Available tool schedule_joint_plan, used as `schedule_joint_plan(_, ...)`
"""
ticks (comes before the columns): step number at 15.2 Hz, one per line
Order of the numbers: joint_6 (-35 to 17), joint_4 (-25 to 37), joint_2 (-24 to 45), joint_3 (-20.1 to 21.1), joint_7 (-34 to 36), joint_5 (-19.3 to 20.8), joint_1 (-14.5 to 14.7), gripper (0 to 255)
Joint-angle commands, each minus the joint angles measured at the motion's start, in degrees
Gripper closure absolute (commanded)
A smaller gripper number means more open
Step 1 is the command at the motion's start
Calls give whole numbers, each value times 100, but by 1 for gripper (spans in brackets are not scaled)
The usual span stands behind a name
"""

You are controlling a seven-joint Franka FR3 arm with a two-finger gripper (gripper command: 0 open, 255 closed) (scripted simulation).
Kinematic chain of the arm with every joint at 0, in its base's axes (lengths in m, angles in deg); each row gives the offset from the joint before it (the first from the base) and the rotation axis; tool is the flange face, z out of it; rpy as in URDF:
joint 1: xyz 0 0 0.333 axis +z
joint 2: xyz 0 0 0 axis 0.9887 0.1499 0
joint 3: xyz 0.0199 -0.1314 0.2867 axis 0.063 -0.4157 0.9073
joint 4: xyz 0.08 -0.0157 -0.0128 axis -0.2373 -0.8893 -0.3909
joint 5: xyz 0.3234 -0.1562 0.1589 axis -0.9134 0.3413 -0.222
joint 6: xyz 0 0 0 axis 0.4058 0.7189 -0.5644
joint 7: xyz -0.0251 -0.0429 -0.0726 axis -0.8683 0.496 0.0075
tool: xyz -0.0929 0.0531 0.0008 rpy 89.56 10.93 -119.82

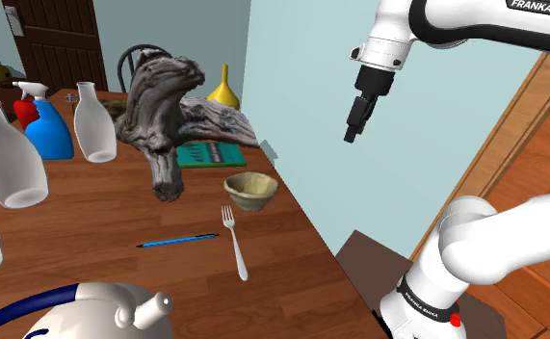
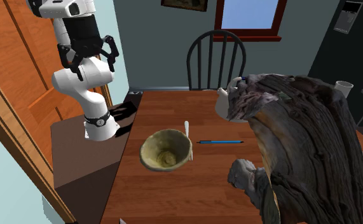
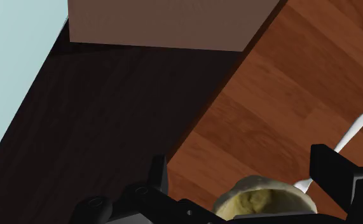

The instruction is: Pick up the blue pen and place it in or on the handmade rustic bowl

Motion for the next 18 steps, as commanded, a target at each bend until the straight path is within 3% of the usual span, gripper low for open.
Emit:
schedule_joint_plan(1,0,0,0,0,0,0,0,0)
schedule_joint_plan(9,-1231,103,1265,280,-451,-187,430,0)
schedule_joint_plan(18,-2320,664,2834,660,-916,-272,846,0)
